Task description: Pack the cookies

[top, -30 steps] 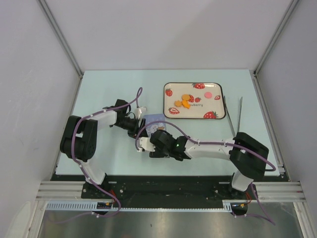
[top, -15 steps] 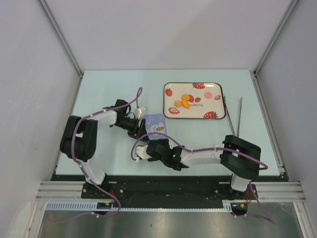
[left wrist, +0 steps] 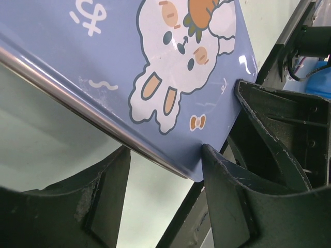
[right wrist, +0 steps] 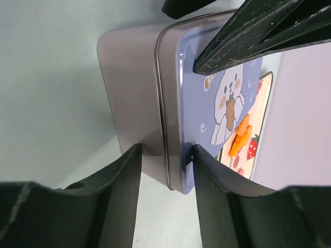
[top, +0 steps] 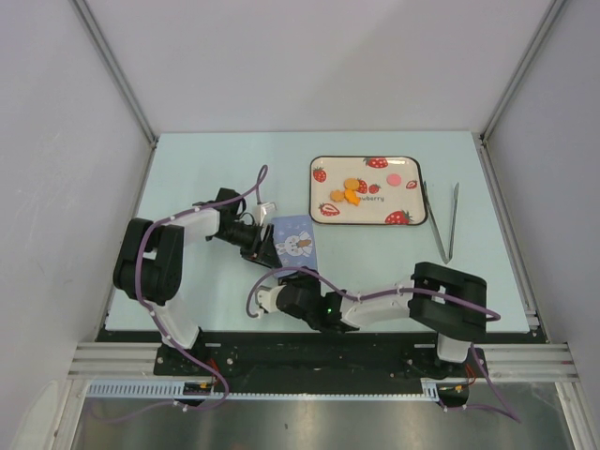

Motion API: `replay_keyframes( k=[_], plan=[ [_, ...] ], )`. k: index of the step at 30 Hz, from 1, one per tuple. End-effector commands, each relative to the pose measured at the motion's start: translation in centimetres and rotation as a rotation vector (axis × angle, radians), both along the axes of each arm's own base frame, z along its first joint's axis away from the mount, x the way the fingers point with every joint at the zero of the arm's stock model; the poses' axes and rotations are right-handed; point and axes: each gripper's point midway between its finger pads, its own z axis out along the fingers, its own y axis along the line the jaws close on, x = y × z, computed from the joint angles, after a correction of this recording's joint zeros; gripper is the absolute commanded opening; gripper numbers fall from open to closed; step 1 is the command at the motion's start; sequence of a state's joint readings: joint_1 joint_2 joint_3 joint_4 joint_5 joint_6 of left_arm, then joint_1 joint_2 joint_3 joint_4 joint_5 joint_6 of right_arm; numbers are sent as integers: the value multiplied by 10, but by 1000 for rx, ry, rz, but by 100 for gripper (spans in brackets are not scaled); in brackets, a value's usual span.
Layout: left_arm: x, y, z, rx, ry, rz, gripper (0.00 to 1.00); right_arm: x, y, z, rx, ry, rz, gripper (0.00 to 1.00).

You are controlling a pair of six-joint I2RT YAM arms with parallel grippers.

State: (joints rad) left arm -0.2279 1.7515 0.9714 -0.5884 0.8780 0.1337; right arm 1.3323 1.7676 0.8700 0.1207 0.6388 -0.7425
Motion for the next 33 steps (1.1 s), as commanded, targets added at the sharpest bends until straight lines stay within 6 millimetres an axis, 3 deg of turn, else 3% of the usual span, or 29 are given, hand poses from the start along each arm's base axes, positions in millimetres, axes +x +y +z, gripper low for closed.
replay_keyframes(
  k=[1,5,11,18,24,30,33],
  plan=[
    [2,17,-18,89,-40,-21,61,-17,-39,-57,-197,99,7,18],
    [4,17,-14,83,-55,-17,62,-24,-38,-62,-204,114,20,11],
    [7,18,-13,89,-62,-9,62,-40,-53,-83,-306,160,43,0],
    [7,19,-14,91,-61,-4,62,-52,-59,-91,-349,201,69,1],
    [10,19,-9,78,-69,1,62,-56,-59,-88,-349,212,76,13],
    [18,20,1,66,-99,8,63,-52,-53,-76,-322,183,86,39],
    [21,21,5,61,-109,16,63,-51,-49,-72,-306,178,95,48]
  ],
)
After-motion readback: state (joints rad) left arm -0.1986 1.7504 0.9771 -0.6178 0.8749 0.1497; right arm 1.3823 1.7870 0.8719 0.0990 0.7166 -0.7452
